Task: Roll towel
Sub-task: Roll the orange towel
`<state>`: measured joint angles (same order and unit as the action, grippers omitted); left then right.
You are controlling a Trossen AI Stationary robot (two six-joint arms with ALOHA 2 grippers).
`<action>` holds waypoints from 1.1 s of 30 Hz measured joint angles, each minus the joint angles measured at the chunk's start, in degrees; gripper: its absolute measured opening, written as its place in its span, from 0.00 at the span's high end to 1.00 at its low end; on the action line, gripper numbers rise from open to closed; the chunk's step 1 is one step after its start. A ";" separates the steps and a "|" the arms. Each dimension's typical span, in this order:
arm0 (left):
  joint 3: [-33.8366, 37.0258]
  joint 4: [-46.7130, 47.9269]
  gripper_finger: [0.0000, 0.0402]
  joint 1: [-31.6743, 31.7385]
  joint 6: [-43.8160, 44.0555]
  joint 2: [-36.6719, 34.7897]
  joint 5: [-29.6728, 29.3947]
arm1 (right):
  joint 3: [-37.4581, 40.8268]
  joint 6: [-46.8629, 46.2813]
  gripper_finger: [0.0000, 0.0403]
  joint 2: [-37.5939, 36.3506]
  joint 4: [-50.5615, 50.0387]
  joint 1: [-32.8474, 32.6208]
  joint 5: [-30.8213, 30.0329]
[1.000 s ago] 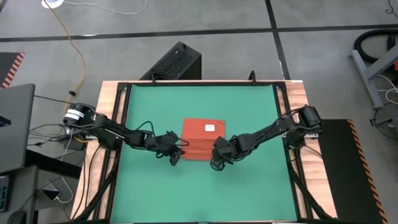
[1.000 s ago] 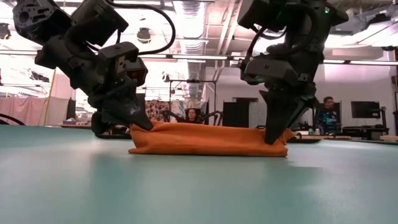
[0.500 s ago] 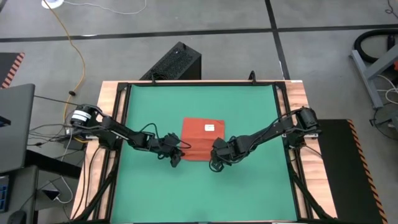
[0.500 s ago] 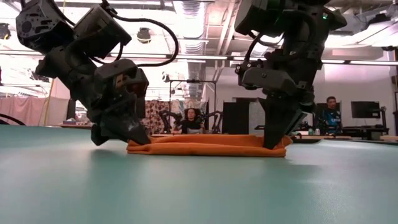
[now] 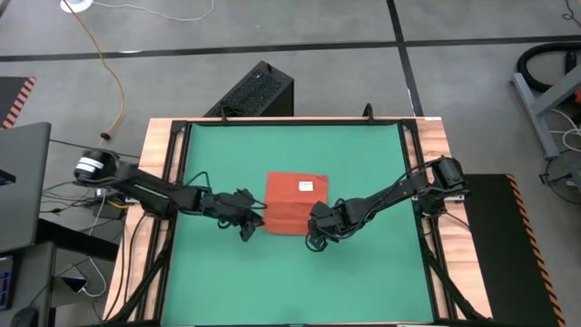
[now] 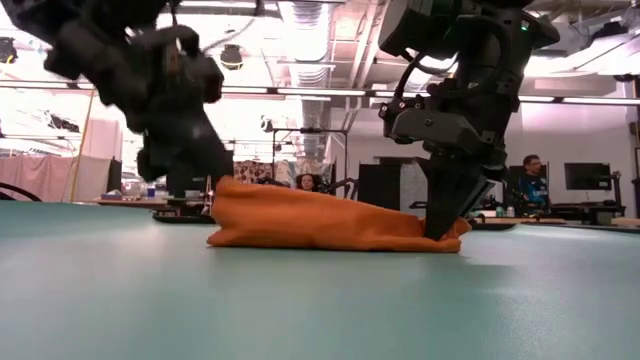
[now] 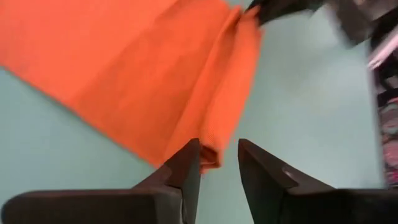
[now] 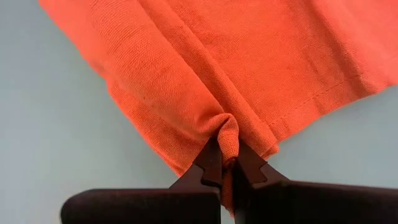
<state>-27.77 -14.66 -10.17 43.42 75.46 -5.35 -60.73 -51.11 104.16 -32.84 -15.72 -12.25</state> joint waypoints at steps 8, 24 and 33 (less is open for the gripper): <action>-0.08 -1.82 0.78 -6.38 -7.33 -7.42 -10.80 | 0.11 0.35 0.95 0.07 0.48 0.06 0.11; -6.10 -11.82 1.00 -6.48 -21.77 16.07 -11.89 | 0.13 0.22 0.95 0.09 1.37 0.13 0.44; -6.23 -8.84 1.00 -3.59 -21.35 19.06 -14.54 | 0.11 0.20 0.95 0.09 1.62 0.11 0.46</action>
<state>-34.00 -23.50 -13.75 22.06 94.52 -19.89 -60.62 -50.92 104.25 -31.22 -15.62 -11.79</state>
